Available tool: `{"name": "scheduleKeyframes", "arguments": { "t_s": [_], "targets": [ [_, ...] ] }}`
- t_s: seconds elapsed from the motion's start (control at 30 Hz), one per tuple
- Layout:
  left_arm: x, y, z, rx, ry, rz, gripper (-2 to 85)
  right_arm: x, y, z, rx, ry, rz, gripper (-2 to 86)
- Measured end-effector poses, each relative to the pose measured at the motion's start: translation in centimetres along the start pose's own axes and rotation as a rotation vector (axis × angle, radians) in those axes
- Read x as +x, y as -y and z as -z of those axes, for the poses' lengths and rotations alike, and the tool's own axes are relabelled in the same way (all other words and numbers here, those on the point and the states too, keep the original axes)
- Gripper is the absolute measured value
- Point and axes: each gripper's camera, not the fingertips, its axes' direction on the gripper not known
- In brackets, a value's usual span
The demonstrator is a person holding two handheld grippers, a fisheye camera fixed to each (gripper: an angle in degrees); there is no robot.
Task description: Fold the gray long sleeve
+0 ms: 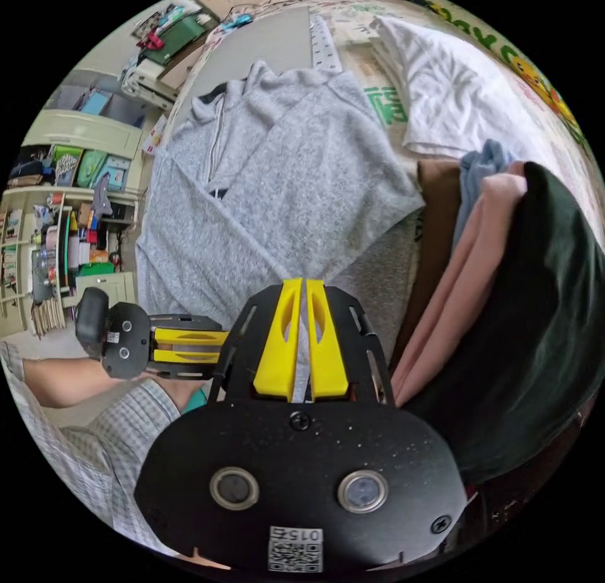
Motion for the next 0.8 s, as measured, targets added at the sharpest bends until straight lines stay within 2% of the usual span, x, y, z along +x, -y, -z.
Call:
{"name": "scheduleKeyframes", "arguments": {
  "t_s": [0.13,0.2,0.47,0.53,0.63,0.8],
  "targets": [
    [-3.0,-1.6,5.3,0.147,-0.21,0.065,5.6,0.6,2.2,4.9,0.086,-0.004,0.028,3.1],
    [-5.1,-2.8,8.4,0.213,-0.241,0.106,6.4,0.7,4.7,6.6,0.106,-0.018,0.081,4.4],
    [-22.6,-7.4,23.1,0.4,0.156,0.443,11.4,-2.8,21.6,8.6,0.196,0.058,0.309,11.0],
    [-25.9,-7.1,24.8,0.423,0.164,0.489,11.9,-3.8,24.9,7.5,0.17,0.069,0.332,11.6],
    [-29.9,-6.0,26.0,0.454,0.076,0.508,12.8,-5.2,28.9,5.6,0.1,0.04,0.364,12.2],
    [-31.9,-3.6,25.1,0.339,0.062,0.443,13.4,-6.1,31.4,3.0,-0.044,0.04,0.421,11.7]
  ]
}}
